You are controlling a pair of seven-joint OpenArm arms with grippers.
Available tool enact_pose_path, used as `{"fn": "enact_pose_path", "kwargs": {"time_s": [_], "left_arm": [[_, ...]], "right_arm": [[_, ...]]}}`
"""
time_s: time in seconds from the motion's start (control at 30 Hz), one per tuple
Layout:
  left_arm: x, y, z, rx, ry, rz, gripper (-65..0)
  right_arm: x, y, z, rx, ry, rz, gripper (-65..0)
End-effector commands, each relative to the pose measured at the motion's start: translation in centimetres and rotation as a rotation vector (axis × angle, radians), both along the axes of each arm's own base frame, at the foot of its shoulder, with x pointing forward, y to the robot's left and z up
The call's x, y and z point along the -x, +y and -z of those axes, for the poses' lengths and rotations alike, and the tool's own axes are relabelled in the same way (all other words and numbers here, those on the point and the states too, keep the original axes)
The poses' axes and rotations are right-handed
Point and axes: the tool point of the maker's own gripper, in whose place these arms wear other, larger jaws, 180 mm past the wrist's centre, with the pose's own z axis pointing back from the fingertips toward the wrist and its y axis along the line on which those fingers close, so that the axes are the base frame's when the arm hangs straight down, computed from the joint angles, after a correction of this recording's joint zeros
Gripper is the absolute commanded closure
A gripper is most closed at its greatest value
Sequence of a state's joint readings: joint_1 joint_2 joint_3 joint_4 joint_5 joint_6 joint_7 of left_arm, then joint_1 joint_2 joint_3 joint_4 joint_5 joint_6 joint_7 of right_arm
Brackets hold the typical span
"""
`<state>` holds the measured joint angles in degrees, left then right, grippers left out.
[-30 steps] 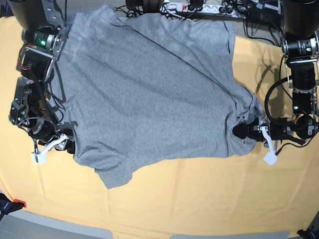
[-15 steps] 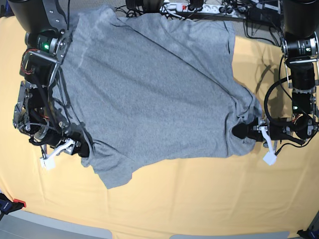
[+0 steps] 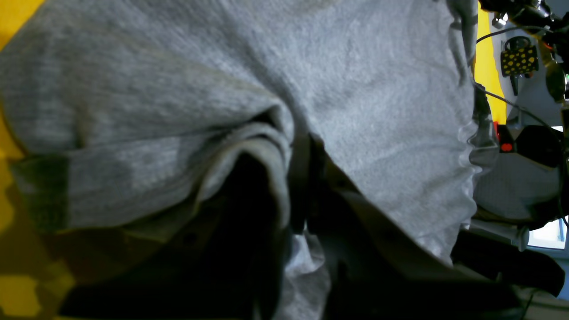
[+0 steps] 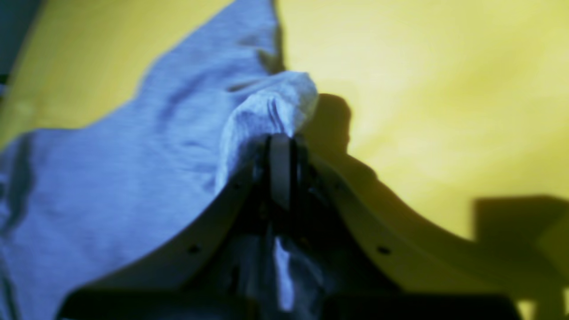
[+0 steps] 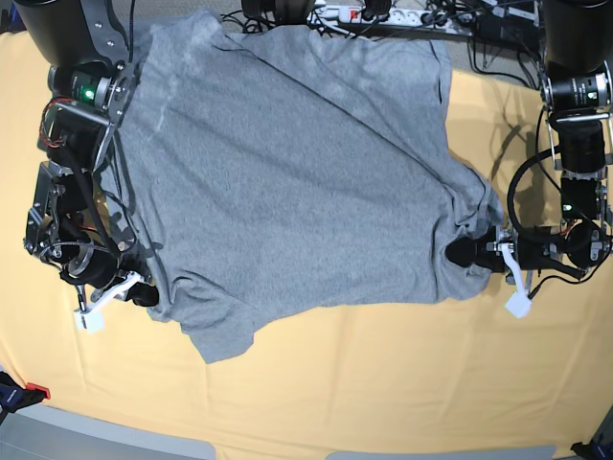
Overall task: Layout the t-shirt on the table in an organized manner, then fold the t-shirt properly
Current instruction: 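Lower the right gripper and grasp the opposite side edge of the shirt, then pull both side edges apart with both grippers to straighten the shirt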
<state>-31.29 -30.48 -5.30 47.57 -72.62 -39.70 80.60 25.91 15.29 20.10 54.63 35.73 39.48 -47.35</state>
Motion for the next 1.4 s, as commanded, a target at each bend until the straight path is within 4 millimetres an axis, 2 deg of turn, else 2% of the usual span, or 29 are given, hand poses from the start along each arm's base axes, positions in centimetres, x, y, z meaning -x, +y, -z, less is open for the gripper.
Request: {"fn": "enact_pose_path", "kwargs": {"time_s": [0.0, 0.13, 0.27, 0.37, 0.57, 0.67, 0.8, 0.9, 1.07, 1.27, 1.37], "left_arm": [[-1.4, 0.5, -2.2, 0.011, -0.066, -0.012, 0.0], [-1.4, 0.5, -2.2, 0.012, -0.067, -0.012, 0.0], [-2.0, 0.5, -2.9, 0.023, -0.093, -0.029, 0.0], [-3.4, 0.5, -4.4, 0.045, -0.149, -0.057, 0.0], [-7.1, 0.2, -8.8, 0.094, -0.302, -0.122, 0.0], [-9.2, 0.1, -9.8, 0.063, -0.387, -0.175, 0.0], [-10.9, -0.6, -9.6, 0.007, -0.460, -0.211, 0.0], [-11.2, -2.0, -9.1, 0.008, -0.463, -0.198, 0.0], [-11.8, -4.1, -9.9, 0.055, -0.485, -0.188, 0.0], [-12.6, -4.5, -10.9, 0.030, -0.518, -0.181, 0.0], [-12.8, -4.4, -11.4, 0.030, -0.527, -0.182, 0.0]], "right_arm": [[-2.1, -1.0, -3.5, 0.004, -0.102, 0.017, 0.0], [-2.8, -2.2, -4.8, 0.048, -0.120, 0.024, 0.0], [-3.0, -4.7, -5.4, 0.162, -0.114, 0.044, 0.0], [-2.9, -7.0, -5.5, 0.242, -0.089, 0.097, 0.0], [-2.1, -11.0, -4.4, 0.370, -0.003, 0.201, 0.0], [-1.9, -12.9, -4.7, 0.407, 0.007, 0.256, 0.0], [-1.8, -13.9, -5.2, 0.429, -0.003, 0.268, 0.0], [-1.7, -14.7, -5.4, 0.451, -0.003, 0.288, 0.0], [-2.2, -15.9, -6.7, 0.485, -0.056, 0.312, 0.0], [-3.2, -16.8, -9.1, 0.508, -0.099, 0.330, 0.0], [-4.1, -16.3, -10.3, 0.546, -0.128, 0.303, 0.0]]}}
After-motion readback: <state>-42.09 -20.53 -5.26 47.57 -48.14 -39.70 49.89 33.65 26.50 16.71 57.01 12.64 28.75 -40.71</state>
